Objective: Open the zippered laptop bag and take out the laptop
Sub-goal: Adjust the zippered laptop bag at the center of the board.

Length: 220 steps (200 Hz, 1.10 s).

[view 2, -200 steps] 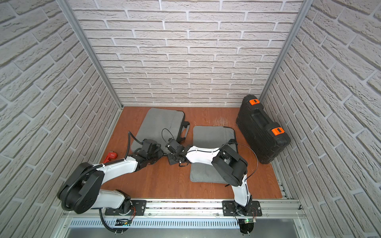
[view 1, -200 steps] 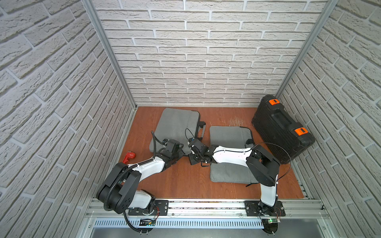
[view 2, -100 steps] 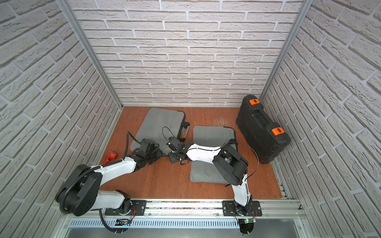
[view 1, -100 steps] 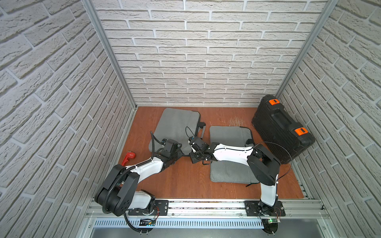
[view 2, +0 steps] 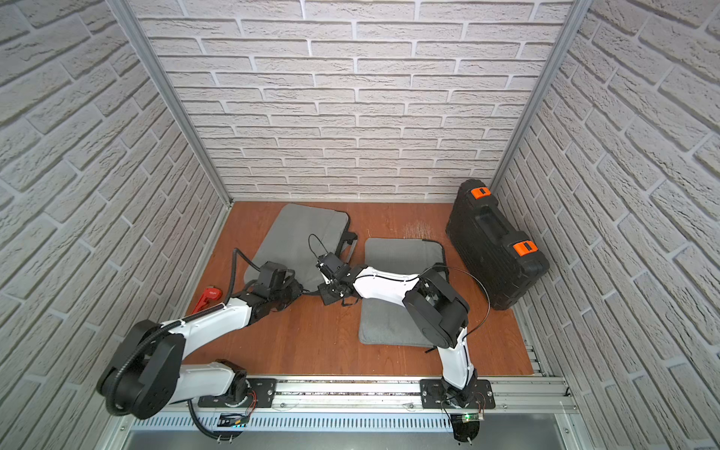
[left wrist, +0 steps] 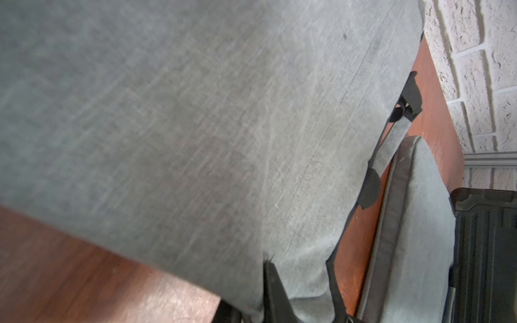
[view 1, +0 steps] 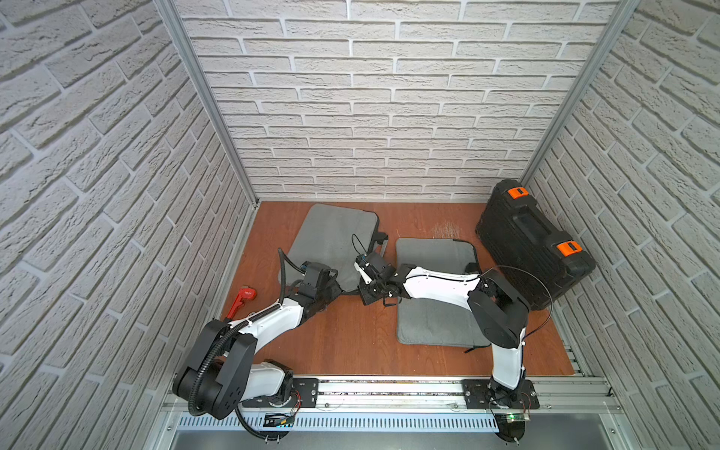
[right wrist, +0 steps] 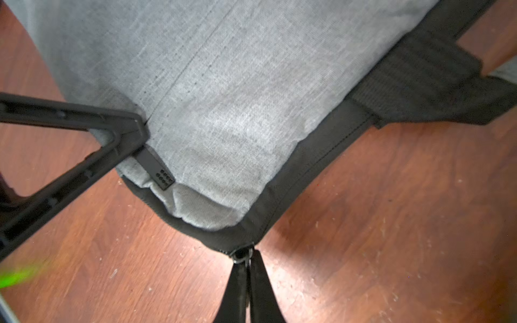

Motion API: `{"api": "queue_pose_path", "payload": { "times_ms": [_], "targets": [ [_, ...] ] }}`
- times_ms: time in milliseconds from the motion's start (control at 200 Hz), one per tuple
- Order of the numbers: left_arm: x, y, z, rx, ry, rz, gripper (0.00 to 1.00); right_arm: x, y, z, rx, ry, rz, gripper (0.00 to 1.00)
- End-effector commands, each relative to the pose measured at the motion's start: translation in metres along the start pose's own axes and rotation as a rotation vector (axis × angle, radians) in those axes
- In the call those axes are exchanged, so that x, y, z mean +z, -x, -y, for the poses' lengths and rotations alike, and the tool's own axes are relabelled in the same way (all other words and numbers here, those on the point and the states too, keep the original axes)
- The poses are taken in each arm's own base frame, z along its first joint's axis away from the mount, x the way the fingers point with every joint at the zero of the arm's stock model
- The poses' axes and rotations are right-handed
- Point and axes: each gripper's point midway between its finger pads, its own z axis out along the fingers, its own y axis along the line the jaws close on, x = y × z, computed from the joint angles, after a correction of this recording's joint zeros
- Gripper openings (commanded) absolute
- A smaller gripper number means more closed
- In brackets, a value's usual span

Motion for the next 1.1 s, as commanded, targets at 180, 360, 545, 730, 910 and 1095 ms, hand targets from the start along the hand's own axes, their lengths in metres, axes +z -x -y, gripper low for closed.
{"api": "queue_pose_path", "payload": {
  "times_ms": [180,360,545,730,910,1095],
  "targets": [
    [-0.015,0.018,-0.06,0.018,0.207,0.08,0.0,-0.006,-0.001,0.069,0.058,-0.234,-0.03,0.06],
    [-0.017,0.025,-0.064,0.028,0.217,0.091,0.0,-0.006,0.0,0.069,0.056,-0.236,-0.034,0.06],
    [-0.013,0.033,-0.06,0.065,0.213,0.097,0.0,-0.003,-0.006,0.063,0.063,-0.19,-0.045,0.06],
    [-0.004,0.042,-0.059,0.079,0.218,0.094,0.0,0.004,-0.016,0.043,0.071,-0.094,-0.081,0.06],
    [0.006,0.055,-0.06,0.083,0.219,0.093,0.0,0.013,-0.031,0.031,0.056,-0.061,-0.142,0.06],
    [0.018,0.066,-0.06,0.092,0.215,0.083,0.03,0.023,-0.038,0.026,0.056,-0.076,-0.174,0.06]
  ]
}}
